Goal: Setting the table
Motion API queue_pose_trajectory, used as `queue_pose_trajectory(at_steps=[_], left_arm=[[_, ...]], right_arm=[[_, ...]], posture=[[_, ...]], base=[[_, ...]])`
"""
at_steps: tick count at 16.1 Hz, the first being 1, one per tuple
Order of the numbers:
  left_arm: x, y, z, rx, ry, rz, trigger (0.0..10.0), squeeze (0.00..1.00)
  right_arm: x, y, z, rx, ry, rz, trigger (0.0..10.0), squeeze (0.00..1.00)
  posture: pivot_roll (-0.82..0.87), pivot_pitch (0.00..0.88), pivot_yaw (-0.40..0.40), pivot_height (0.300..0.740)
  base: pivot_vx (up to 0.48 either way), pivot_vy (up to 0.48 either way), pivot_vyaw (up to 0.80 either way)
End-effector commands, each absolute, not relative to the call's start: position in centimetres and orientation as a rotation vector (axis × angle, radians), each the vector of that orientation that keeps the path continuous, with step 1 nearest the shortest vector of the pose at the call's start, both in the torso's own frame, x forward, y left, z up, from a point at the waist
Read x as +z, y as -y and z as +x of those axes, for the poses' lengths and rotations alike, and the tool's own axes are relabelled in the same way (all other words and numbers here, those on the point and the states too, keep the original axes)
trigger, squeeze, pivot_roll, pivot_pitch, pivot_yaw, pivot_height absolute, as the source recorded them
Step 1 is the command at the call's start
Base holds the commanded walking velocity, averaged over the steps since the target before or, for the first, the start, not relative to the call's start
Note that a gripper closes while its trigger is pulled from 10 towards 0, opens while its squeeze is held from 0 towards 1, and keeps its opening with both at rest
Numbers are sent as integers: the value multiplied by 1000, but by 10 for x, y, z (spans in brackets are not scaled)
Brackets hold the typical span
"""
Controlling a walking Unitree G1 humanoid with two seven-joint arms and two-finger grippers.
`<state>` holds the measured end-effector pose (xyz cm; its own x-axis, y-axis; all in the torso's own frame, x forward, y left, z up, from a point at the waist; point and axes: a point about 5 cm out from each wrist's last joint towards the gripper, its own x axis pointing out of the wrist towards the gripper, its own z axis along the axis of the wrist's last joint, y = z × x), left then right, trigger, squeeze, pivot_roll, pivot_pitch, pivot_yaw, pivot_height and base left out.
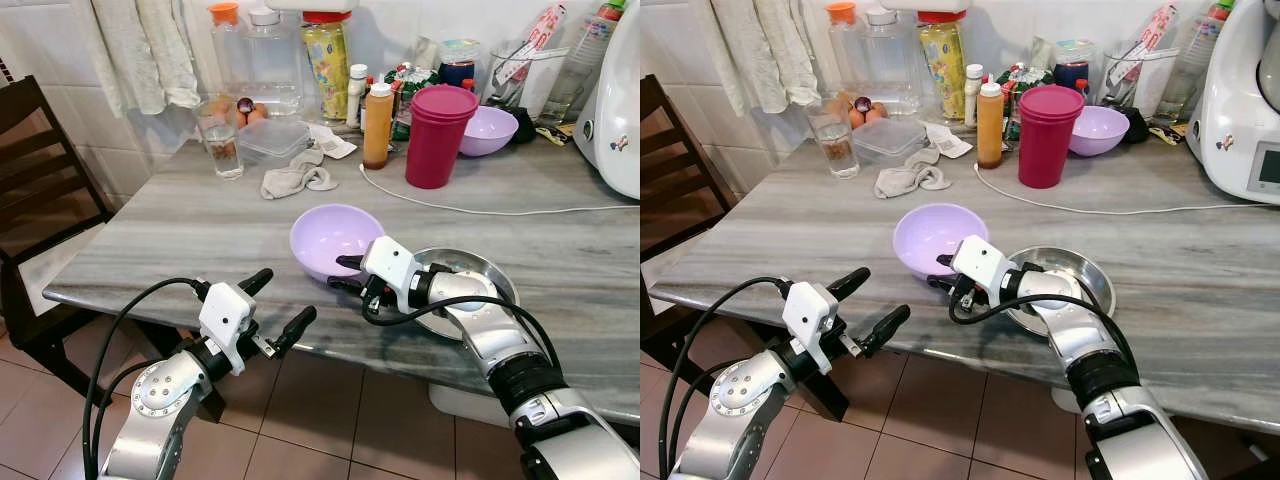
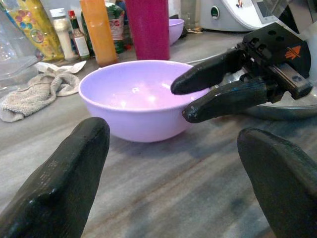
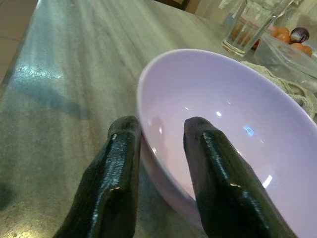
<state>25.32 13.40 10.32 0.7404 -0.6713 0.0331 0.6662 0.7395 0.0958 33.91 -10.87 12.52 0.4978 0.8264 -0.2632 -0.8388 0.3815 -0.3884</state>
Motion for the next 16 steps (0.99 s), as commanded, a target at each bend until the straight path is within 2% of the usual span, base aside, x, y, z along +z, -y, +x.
queue_pose_trajectory(at_steps=[1, 6, 11, 14, 16], left_arm=[[103, -136, 254, -741, 53, 103, 10000, 0], [103, -137, 255, -735, 52, 107, 10000, 0], [107, -137, 254, -771, 64, 88, 10000, 0], [107, -135, 254, -785, 64, 81, 10000, 0], [106, -133, 254, -793, 61, 77, 10000, 0]], right_arm=[[132, 107, 343, 1064, 1, -535, 10000, 1000], [141, 104, 342, 1058, 44, -522, 10000, 1000], [170, 98, 341, 959, 209, -463, 10000, 1000], [182, 107, 338, 757, 255, -459, 10000, 1000], [176, 122, 334, 594, 205, -442, 10000, 1000]], posture=[[-217, 22, 97, 740], [-215, 18, 98, 740], [-220, 16, 102, 740], [-232, 19, 106, 740], [-240, 20, 107, 740]], base=[[0, 0, 0], [0, 0, 0], [0, 0, 0], [0, 0, 0], [0, 0, 0]])
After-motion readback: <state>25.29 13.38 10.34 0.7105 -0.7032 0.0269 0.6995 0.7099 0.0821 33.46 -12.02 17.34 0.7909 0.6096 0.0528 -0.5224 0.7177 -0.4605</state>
